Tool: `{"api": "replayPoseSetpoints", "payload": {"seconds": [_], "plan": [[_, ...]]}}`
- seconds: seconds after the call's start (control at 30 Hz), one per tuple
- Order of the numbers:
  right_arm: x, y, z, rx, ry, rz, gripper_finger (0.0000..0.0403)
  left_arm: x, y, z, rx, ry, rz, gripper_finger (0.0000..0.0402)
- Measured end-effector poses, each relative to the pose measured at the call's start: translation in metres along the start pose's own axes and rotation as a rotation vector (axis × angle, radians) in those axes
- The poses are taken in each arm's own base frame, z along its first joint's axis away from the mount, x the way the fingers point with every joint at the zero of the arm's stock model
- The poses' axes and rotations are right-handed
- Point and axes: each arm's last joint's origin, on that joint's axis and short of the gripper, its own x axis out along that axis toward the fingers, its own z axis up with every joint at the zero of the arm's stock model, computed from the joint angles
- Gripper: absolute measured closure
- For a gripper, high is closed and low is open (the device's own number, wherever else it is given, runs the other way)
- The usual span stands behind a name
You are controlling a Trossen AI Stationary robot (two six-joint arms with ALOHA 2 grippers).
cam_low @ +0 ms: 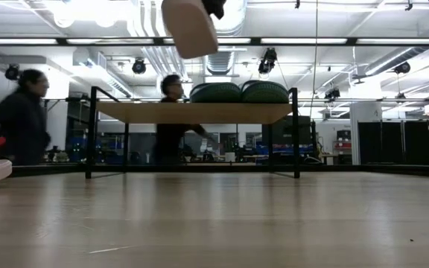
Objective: Pick and place slides into the shelf
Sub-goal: Put the top pink slipper on the shelf
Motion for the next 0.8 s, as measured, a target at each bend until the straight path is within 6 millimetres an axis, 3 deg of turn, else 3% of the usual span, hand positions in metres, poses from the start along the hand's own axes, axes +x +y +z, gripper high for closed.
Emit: {"api": "replayPoseSetpoints", "payload": {"seconds": [0.33,0.67,0.8], "plan": [[0.034,0.025,-0.01,-0.083,-0.198,-0.014,0.0395,-0.016,0.007,-0.027,-0.065,-0.044,0.128,0.0173],[0.056,0.021,-0.036,0.029,-0.268,0.008,0.0395,-0.011,0.004,-0.043,-0.067,-0.031,0.139,0.0173],[0.068,0.028,-0.038,0.035,-0.292,-0.03,0.0395,-0.01,0.004,-0.045,-0.058,-0.029,0.182,0.0173]]}}
